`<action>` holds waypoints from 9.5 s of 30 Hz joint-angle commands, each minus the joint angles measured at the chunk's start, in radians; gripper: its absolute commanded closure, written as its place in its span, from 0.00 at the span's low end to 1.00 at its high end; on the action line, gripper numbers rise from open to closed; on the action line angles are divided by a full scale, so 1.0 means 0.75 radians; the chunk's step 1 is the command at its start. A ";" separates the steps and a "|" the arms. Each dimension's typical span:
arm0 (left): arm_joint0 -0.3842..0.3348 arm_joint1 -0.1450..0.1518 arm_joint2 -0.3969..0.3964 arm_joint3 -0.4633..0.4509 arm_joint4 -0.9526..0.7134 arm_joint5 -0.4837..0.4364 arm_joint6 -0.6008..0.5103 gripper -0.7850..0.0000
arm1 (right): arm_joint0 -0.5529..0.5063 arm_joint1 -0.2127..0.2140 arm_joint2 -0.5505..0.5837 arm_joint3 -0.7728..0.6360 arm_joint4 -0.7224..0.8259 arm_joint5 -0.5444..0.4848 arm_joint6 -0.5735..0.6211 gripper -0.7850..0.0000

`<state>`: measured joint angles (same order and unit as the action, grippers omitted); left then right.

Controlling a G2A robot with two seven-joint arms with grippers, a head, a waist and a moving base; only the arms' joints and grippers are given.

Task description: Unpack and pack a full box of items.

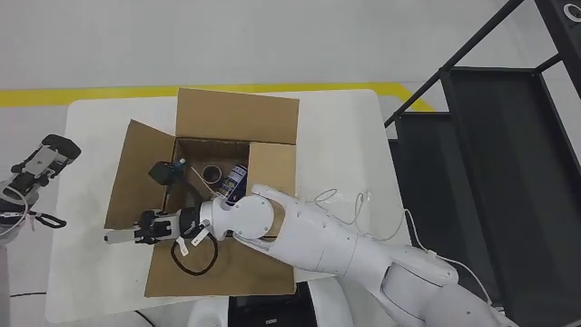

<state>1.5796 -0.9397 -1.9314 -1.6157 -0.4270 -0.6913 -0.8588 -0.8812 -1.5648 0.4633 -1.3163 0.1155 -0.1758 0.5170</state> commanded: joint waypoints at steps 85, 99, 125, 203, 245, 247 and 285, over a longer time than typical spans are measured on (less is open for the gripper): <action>-0.205 -0.014 0.354 0.172 0.210 0.169 0.083 0.00 | -0.938 0.304 1.142 -0.880 -0.169 0.162 0.350 0.00; -0.230 0.009 0.373 -0.276 0.270 0.322 -0.140 0.00 | -1.060 0.340 1.259 -0.887 -0.111 0.145 0.342 0.00; -0.678 -0.127 1.237 0.182 0.434 0.310 -0.060 0.00 | -1.214 0.391 1.466 -0.882 0.030 0.063 0.297 0.00; -0.844 -0.196 1.014 0.174 0.233 0.189 -0.371 0.00 | -1.122 0.498 1.303 -0.708 -0.045 0.165 0.471 0.00; -0.220 -0.048 0.415 0.137 0.554 0.446 -0.203 0.00 | -0.939 0.499 1.042 -0.506 -0.164 0.111 0.247 0.00; -0.224 -0.048 0.425 0.144 0.540 0.442 -0.198 0.00 | -0.927 0.498 1.025 -0.491 -0.163 0.114 0.245 0.00; -0.173 -0.009 0.216 -0.114 0.259 0.316 -0.271 0.00 | -0.302 0.387 0.423 -0.564 -0.564 0.988 0.286 0.00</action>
<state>1.4500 -0.9460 -1.7697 -1.7015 -0.2326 -0.4540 -1.0623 -1.1296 -1.2656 0.8035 -1.7537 -0.2991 0.5195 0.7492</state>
